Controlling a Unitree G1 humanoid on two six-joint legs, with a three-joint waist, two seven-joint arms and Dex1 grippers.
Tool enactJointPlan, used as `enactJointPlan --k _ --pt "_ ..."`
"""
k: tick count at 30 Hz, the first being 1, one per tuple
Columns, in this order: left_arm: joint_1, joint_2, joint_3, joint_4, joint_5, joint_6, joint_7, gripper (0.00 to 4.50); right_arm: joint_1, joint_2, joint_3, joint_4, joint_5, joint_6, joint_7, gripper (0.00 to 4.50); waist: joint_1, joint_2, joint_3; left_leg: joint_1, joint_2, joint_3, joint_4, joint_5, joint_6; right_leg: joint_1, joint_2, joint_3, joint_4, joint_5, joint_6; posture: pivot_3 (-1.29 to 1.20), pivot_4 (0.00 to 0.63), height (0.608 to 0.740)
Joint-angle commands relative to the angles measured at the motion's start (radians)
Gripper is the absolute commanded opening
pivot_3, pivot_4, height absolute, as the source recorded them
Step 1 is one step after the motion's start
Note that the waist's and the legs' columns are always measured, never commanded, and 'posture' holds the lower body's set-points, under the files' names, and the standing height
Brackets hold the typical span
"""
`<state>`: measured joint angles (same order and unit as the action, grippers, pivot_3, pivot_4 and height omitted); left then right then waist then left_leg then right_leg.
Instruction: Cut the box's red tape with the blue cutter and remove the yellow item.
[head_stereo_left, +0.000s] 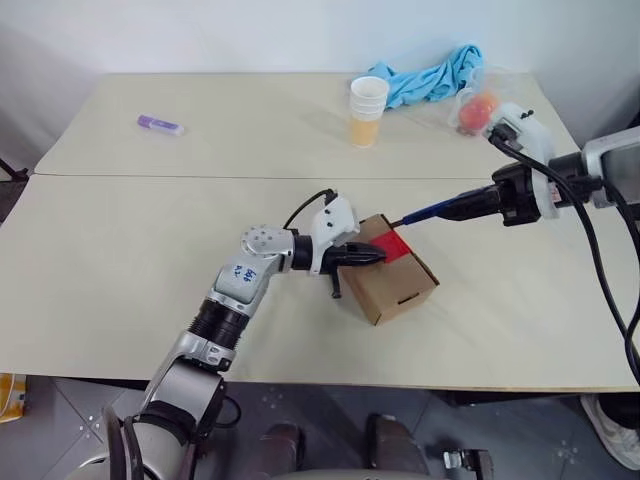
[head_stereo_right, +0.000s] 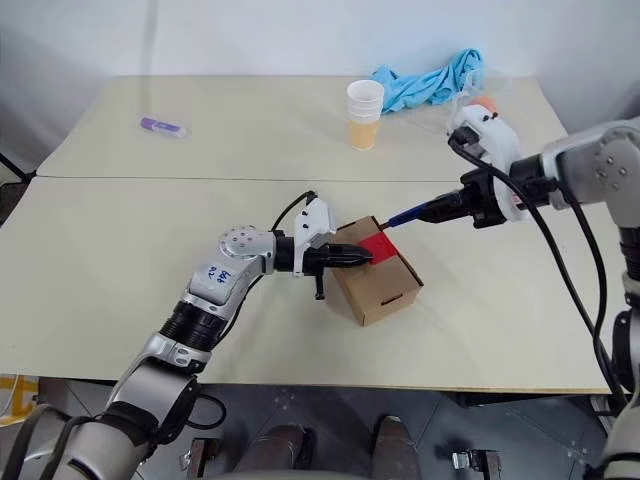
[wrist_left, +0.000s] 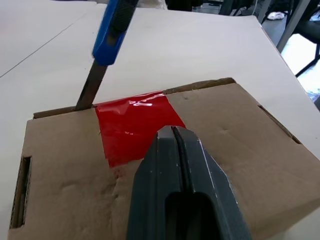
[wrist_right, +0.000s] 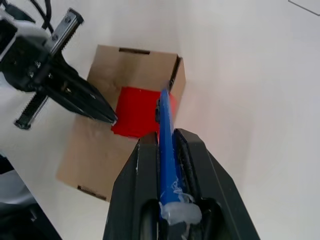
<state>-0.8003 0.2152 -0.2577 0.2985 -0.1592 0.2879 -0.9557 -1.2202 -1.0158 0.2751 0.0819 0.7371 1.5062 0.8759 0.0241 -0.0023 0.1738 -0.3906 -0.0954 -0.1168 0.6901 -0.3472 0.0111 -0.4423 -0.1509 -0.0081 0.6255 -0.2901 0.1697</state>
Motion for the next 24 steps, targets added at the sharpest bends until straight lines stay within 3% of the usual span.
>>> enactJointPlan --k 1,13,24 --pt "-0.001 -0.004 -0.021 0.025 0.031 0.011 0.019 0.00 -0.072 0.014 0.047 0.031 -0.037 0.011 0.047 0.15 0.000 0.000 0.000 0.000 0.000 0.000 0.000 0.000 0.000 0.000 0.000 0.000 0.000 0.000 0.000 0.00 0.150 0.740" --pt "0.002 -0.016 -0.033 0.038 0.057 0.021 0.050 0.00 -0.238 0.041 0.335 0.083 -0.128 0.026 0.248 0.15 -0.001 0.000 0.000 0.000 0.000 0.001 0.003 0.000 -0.001 0.000 0.000 0.001 0.002 0.000 -0.001 0.00 0.150 0.740" --pt "0.018 -0.018 -0.050 0.028 0.070 0.040 0.057 0.00 -0.349 0.140 0.481 0.230 -0.251 -0.063 0.403 0.15 -0.007 0.001 -0.001 0.000 0.001 0.001 0.004 -0.001 -0.001 -0.001 0.001 0.001 0.003 0.000 -0.001 0.00 0.150 0.740"
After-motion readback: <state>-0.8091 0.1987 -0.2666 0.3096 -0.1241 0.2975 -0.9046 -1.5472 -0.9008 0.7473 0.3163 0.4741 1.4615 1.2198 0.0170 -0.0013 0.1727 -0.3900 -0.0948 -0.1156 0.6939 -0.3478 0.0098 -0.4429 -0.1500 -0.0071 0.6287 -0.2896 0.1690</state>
